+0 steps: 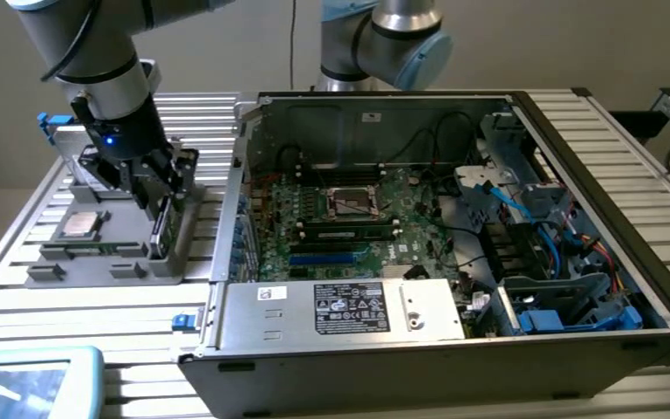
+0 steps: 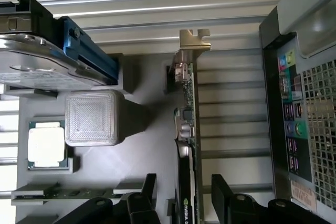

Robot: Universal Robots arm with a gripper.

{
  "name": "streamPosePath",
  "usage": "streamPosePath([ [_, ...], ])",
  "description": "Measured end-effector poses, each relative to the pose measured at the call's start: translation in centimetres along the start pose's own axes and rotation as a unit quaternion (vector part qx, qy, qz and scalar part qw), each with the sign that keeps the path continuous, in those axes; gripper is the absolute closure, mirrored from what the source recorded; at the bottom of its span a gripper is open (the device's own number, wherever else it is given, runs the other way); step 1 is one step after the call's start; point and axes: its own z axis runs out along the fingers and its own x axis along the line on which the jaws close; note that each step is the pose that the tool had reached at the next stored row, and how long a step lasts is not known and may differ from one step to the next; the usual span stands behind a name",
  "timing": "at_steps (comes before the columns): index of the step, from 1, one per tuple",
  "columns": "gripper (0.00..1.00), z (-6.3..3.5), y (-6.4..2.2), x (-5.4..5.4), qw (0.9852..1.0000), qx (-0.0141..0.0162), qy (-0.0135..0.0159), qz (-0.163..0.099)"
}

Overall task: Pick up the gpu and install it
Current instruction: 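Pick up the gpu and move the gpu toward the slot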

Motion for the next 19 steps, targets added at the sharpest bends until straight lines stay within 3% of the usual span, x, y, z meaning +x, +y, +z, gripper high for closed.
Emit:
streamPosePath([
  [4,0.46,0.67,-0.07,0.0,1.0,-0.0006,0.0011,0.0],
  [11,0.46,1.25,-0.13,-0.1,1.0,-0.0002,0.0068,0.001],
  [19,0.46,1.77,-0.16,-0.3,1.0,-0.0002,0.008,0.001],
])
